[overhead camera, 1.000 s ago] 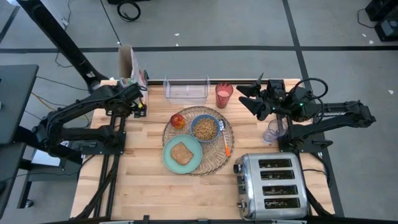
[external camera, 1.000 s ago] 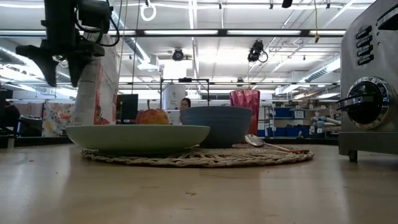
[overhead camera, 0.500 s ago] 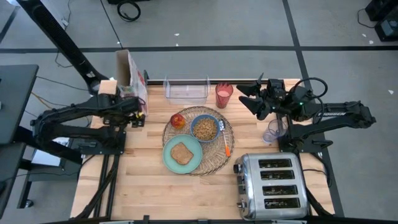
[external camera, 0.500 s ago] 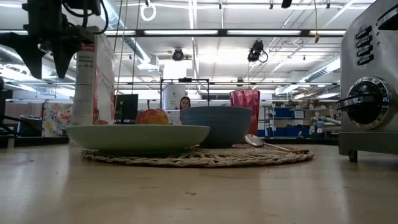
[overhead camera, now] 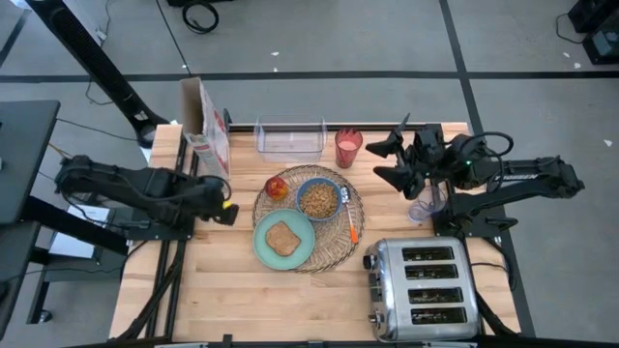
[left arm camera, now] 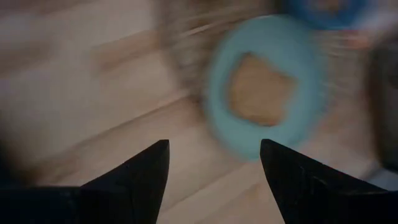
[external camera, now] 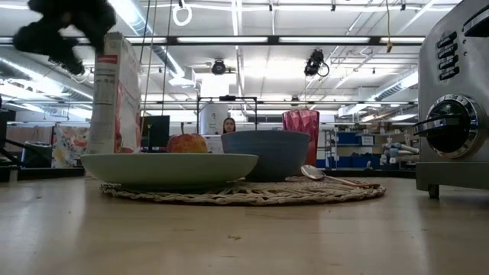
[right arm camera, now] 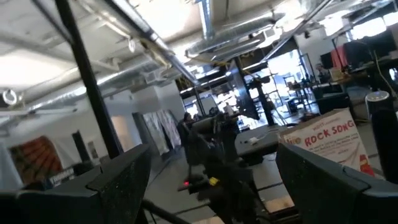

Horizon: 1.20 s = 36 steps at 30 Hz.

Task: Arrange a breakfast setting
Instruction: Return to Home Position

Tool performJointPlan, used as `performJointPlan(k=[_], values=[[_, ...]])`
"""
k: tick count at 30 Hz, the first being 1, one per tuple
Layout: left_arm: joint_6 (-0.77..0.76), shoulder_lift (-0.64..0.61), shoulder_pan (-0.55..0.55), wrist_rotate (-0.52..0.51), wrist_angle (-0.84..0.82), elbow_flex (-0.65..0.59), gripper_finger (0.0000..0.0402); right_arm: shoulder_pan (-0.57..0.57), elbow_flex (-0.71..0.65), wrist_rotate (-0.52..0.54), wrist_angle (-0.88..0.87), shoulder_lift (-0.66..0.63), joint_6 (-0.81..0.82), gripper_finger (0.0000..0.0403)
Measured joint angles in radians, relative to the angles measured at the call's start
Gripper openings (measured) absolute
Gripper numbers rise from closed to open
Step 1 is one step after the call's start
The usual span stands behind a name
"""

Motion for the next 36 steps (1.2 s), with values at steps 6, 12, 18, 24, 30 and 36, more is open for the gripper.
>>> performJointPlan(k=[6, 12, 18, 24, 30, 36], values=[[0.39, 0.01, -0.125, -0.144, 0.397, 0.0, 0.0237, 0.025, 0.0, -0.002, -0.016, 0.003, -0.104, 0.0347], [0.874, 0.012, -0.127, -0.151, 0.696, 0.0, 0.0177, 0.027, -0.001, -0.006, -0.006, 0.004, -0.18, 0.0311], [0.997, 0.01, -0.118, -0.202, 0.79, 0.0, 0.0104, 0.011, -0.001, -0.043, -0.045, -0.083, -0.222, 0.0175], [1.009, 0.011, -0.118, -0.203, 0.79, 0.0, 0.0083, 0.011, -0.001, -0.042, -0.091, -0.167, -0.222, 0.008], [1.258, 0.011, -0.092, -0.204, 0.91, -0.008, 0.0084, 0.011, -0.004, -0.008, -0.097, -0.179, -0.272, 0.0067], [1.309, 0.001, -0.032, -0.183, 0.964, -0.039, 0.0084, 0.012, -0.096, -0.141, -0.197, -0.232, -0.34, 0.0067]])
